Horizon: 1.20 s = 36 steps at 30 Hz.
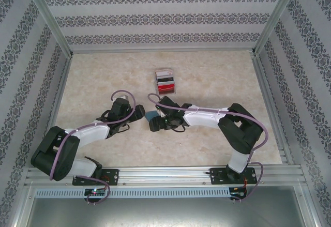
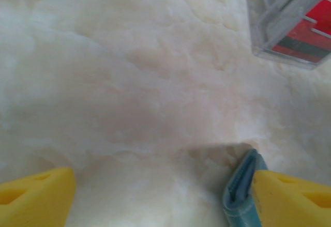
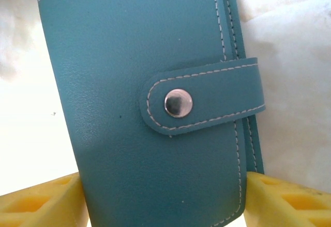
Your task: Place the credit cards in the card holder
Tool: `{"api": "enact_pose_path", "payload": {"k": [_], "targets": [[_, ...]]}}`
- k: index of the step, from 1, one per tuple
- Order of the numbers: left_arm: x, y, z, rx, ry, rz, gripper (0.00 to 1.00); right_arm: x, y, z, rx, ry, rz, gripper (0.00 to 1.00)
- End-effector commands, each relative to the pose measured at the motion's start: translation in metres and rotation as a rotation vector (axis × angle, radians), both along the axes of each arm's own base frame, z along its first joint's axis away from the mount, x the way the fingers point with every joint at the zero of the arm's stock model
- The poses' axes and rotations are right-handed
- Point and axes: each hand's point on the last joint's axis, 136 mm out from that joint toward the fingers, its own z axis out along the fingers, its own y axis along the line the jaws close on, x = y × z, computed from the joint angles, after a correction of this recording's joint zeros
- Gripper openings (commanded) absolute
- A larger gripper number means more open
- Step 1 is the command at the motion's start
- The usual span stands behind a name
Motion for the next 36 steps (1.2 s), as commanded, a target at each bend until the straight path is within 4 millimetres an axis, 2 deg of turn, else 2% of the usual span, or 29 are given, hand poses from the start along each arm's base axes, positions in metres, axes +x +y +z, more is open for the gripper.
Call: {"api": "enact_pose_path", "payload": {"k": [1,4,9,14,17,19,23,26,31,36], "targets": [[0.003,-0.022,0.004,-0.101,-0.013,-0.080,0.83,0.002,0.008,0.010,0.095,0.003,-0.048,0.70],[0.005,-0.034,0.003,-0.152,-0.015,-0.123,0.77,0.005,0.008,0.009,0.117,0.013,-0.054,0.68],[0.004,-0.043,0.003,-0.184,0.009,-0.151,0.76,0.007,0.010,0.009,0.150,-0.008,-0.048,0.66],[0.002,-0.043,0.000,-0.180,0.024,-0.148,0.66,0.007,0.018,0.009,0.195,-0.023,-0.037,0.66],[0.002,-0.046,0.004,-0.182,0.014,-0.167,0.53,0.006,0.019,0.010,0.203,-0.023,-0.029,0.66],[0.002,-0.044,0.002,-0.165,0.017,-0.163,0.40,0.005,0.014,0.016,0.185,-0.060,-0.010,0.67],[0.001,-0.049,0.010,-0.191,-0.001,-0.192,0.15,0.010,-0.016,0.025,0.046,-0.201,0.077,0.73],[0.002,-0.048,0.014,-0.176,-0.018,-0.201,0.01,0.012,-0.030,0.034,0.020,-0.249,0.136,0.76],[0.002,-0.056,0.025,-0.200,-0.041,-0.245,0.00,0.021,-0.030,0.040,0.008,-0.283,0.130,0.76],[0.000,-0.058,0.026,-0.209,-0.039,-0.257,0.00,0.029,-0.011,0.026,-0.038,-0.298,0.134,0.73]]}}
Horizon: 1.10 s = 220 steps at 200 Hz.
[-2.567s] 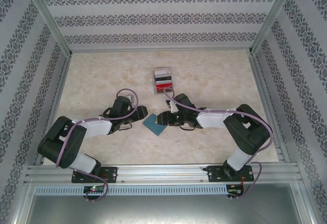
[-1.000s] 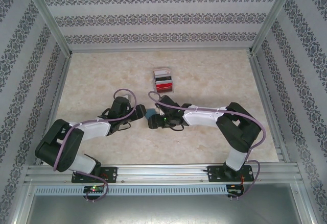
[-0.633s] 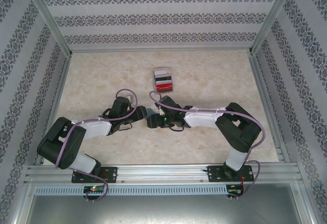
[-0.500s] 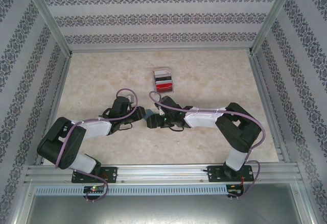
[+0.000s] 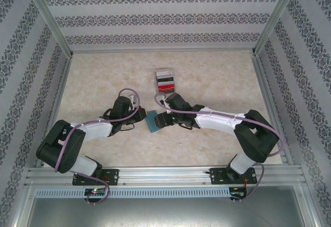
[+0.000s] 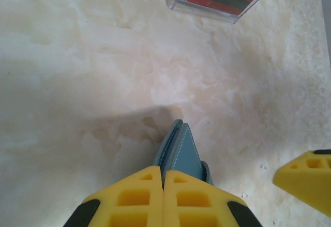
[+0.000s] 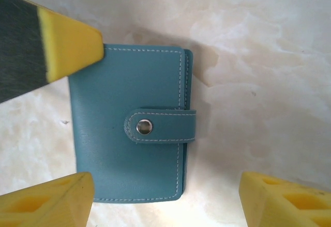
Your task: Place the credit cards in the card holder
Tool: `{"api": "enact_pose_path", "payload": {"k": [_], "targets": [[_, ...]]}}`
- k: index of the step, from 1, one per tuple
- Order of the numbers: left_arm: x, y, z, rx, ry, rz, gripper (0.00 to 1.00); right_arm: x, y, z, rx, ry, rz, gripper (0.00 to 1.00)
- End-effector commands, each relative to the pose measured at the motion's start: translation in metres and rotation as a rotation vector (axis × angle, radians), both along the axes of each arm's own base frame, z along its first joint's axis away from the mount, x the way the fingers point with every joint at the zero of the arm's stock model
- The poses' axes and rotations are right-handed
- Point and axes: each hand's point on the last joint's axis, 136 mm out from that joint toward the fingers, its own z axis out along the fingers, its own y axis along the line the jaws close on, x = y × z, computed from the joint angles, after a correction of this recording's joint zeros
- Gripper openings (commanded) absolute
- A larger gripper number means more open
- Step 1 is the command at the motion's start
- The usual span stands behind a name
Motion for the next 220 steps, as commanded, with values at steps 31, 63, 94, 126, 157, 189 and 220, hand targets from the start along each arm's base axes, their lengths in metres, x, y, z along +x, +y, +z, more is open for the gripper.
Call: {"api": "enact_pose_path", "payload": {"k": [31,63,94,126,157,189,220], "targets": [[0.004,-0.009,0.021,-0.030,-0.057,-0.045,0.00,0.024,0.021,-0.023,-0.098,-0.035,-0.030,0.63],[0.005,-0.010,0.024,-0.028,-0.066,-0.053,0.00,0.034,0.018,-0.036,-0.155,-0.042,-0.056,0.53],[0.004,-0.011,0.024,-0.021,-0.060,-0.062,0.00,0.036,0.011,-0.038,-0.170,-0.063,-0.084,0.33],[0.006,-0.005,0.016,0.022,-0.047,-0.046,0.00,0.029,0.005,-0.025,-0.147,-0.092,-0.084,0.19],[0.007,-0.006,0.016,0.032,-0.051,-0.057,0.00,0.027,-0.012,-0.023,-0.164,-0.106,-0.113,0.05],[0.007,-0.009,0.014,0.030,-0.045,-0.074,0.00,0.029,-0.026,-0.020,-0.158,-0.126,-0.144,0.00],[0.009,-0.007,0.005,0.058,-0.034,-0.077,0.00,0.024,-0.028,-0.018,-0.104,-0.106,-0.138,0.00]]}}
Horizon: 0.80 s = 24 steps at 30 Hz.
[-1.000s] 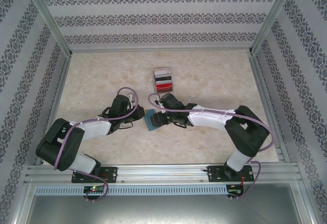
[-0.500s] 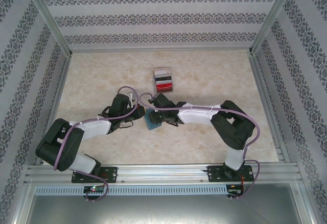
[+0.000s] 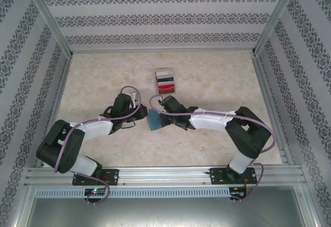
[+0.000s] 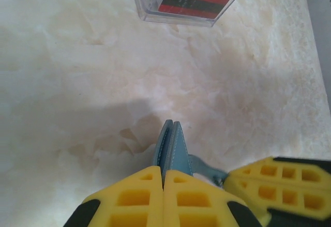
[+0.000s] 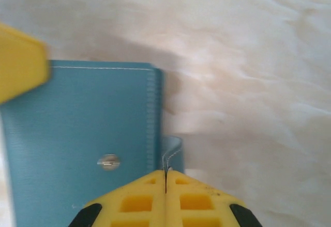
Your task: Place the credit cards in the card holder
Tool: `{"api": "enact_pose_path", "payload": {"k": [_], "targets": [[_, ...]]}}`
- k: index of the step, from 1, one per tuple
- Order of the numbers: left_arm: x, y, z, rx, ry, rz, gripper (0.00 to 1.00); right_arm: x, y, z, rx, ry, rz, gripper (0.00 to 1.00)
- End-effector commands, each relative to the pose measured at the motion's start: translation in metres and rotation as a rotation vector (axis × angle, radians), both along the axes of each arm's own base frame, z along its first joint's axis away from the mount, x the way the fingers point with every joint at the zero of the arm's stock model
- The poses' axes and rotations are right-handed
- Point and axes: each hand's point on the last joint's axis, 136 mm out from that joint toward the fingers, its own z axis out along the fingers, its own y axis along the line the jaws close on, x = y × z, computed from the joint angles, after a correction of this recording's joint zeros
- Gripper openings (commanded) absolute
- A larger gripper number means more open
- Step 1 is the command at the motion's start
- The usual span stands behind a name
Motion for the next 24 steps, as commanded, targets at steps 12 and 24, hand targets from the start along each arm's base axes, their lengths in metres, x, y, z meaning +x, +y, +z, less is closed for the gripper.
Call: {"api": "enact_pose_path", "payload": {"k": [12,24], "targets": [[0.005,-0.019,-0.009,-0.004,0.018,-0.117,0.75,-0.021,-0.014,0.031,0.300,0.044,-0.044,0.00],[0.004,-0.037,-0.013,-0.061,0.092,-0.184,0.76,-0.022,-0.020,0.072,0.464,-0.044,-0.108,0.00]]}}
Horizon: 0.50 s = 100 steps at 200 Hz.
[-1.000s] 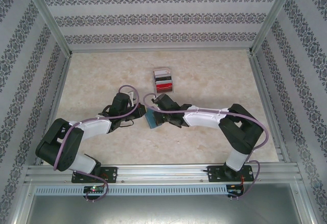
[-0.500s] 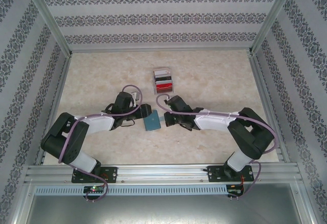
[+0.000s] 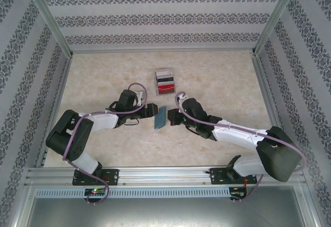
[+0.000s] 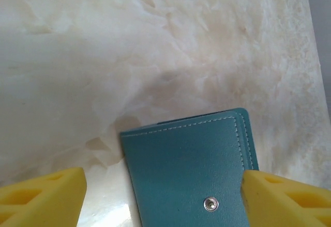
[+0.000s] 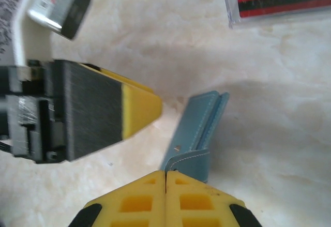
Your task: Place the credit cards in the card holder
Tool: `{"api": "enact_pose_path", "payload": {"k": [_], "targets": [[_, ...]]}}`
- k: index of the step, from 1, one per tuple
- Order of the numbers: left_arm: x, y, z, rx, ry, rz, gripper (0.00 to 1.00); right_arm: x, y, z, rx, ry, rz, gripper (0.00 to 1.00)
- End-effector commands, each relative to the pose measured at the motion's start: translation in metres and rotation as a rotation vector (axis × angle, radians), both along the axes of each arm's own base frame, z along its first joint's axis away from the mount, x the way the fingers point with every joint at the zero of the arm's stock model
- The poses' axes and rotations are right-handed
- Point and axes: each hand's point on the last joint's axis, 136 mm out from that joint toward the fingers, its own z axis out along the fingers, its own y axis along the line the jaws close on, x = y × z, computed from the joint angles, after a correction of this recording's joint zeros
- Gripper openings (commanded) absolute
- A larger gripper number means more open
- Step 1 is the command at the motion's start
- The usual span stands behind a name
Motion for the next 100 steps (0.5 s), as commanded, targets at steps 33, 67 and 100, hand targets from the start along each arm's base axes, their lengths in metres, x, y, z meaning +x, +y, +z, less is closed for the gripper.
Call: {"api": "enact_pose_path", "payload": {"k": [33,67,100], "targets": [[-0.005,-0.022,-0.003,-0.128,0.073,-0.070,0.78,-0.003,0.006,0.006,0.063,-0.014,0.010,0.00],[-0.005,-0.025,-0.003,-0.165,0.080,-0.062,0.83,-0.005,0.012,0.017,0.099,-0.040,0.041,0.00],[-0.005,-0.031,0.003,-0.209,0.074,-0.080,0.83,-0.002,0.016,0.027,0.109,-0.068,0.049,0.00]]}}
